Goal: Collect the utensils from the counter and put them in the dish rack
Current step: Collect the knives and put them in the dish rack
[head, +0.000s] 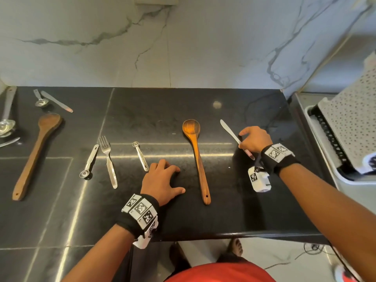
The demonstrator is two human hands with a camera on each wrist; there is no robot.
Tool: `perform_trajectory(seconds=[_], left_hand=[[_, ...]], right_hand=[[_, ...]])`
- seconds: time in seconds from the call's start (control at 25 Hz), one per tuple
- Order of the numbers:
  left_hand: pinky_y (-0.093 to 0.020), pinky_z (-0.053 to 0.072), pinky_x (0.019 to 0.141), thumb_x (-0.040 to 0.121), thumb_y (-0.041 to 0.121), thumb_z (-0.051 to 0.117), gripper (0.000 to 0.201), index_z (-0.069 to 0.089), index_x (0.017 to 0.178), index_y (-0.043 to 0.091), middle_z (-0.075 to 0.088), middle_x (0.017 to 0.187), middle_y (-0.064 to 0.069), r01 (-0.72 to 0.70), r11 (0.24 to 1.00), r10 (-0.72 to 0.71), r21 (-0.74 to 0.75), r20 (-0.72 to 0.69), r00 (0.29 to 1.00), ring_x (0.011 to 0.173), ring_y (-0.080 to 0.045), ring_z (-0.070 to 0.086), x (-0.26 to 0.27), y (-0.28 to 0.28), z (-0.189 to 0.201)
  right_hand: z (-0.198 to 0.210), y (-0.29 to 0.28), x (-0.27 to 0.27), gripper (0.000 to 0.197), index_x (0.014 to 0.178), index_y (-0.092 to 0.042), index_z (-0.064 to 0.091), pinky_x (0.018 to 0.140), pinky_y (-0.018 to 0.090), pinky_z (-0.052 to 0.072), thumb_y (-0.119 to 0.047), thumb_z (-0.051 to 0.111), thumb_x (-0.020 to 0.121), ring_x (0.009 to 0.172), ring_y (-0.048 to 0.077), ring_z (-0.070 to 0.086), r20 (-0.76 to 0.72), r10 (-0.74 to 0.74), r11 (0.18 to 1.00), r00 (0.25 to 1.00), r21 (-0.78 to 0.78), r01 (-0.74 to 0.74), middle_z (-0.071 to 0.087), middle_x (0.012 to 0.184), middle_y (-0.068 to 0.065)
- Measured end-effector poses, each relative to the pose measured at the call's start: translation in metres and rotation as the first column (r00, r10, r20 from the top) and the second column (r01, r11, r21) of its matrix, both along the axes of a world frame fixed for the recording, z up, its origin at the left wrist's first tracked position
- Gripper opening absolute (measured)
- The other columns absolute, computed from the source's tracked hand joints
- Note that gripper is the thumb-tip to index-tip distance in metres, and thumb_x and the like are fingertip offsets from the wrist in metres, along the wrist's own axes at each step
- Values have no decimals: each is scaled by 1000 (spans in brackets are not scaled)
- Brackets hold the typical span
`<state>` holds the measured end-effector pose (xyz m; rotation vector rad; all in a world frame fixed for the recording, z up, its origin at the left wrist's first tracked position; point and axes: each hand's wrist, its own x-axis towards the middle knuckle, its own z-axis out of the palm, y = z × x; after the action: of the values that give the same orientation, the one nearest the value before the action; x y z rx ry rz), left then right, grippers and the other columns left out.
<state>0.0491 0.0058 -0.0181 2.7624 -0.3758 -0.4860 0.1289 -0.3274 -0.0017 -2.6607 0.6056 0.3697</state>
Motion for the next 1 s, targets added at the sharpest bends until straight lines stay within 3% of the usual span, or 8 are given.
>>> perform_trajectory(seconds=[0.16, 0.32, 0.48, 0.68, 0.84, 1.0], left_hand=[[-38, 46, 96, 70, 61, 73, 67, 54, 128, 34, 44, 128, 4, 15, 1000, -15, -10, 13, 1000, 121, -20, 40, -1, 2, 0], [-38, 46, 96, 70, 62, 72, 68, 53, 129, 34, 44, 128, 4, 24, 1000, -24, -11, 17, 1000, 122, -20, 39, -2, 3, -1], [-39, 47, 96, 71, 62, 71, 68, 53, 130, 34, 43, 128, 4, 32, 999, -32, -10, 17, 999, 123, -20, 39, -2, 3, 0], [-40, 47, 95, 72, 60, 72, 66, 52, 130, 33, 44, 127, 4, 54, 998, -54, 15, 3, 999, 122, -21, 40, 0, 2, 5], [-46, 48, 95, 73, 53, 75, 67, 51, 133, 31, 47, 126, 2, 71, 994, -67, 87, -45, 997, 123, -22, 44, 2, -5, 12], [-47, 50, 92, 73, 46, 78, 66, 54, 131, 25, 50, 124, 1, 75, 987, -67, 141, -60, 996, 122, -25, 48, 3, -15, 18]], right_hand=[[11, 9, -1, 27, 97, -10, 73, 80, 34, 54, -18, 77, 71, 91, 29, 69, -50, -19, 1000, 999, 2, 19, 75, 93, 10], [12, 15, -3, 12, 70, -15, 66, 72, 32, 54, -20, 77, 68, 84, 28, 70, -58, -28, 1000, 998, 4, 28, 72, 79, 6], [14, 19, -9, 13, 82, -15, 71, 79, 34, 57, -19, 75, 71, 84, 27, 70, -58, -19, 999, 998, -27, 18, 73, 82, 5], [17, 9, -29, 33, 96, -29, 61, 78, 35, 55, -25, 79, 69, 85, 22, 65, -60, -18, 999, 998, -40, 15, 66, 89, -1], [16, 9, -47, 29, 93, -26, 62, 75, 36, 53, -20, 79, 70, 85, 25, 66, -89, -32, 996, 996, -85, 24, 68, 93, 5], [25, 16, -48, 10, 69, -14, 70, 66, 30, 56, -18, 75, 62, 69, 22, 70, -138, -73, 995, 988, -82, 62, 72, 65, 4]])
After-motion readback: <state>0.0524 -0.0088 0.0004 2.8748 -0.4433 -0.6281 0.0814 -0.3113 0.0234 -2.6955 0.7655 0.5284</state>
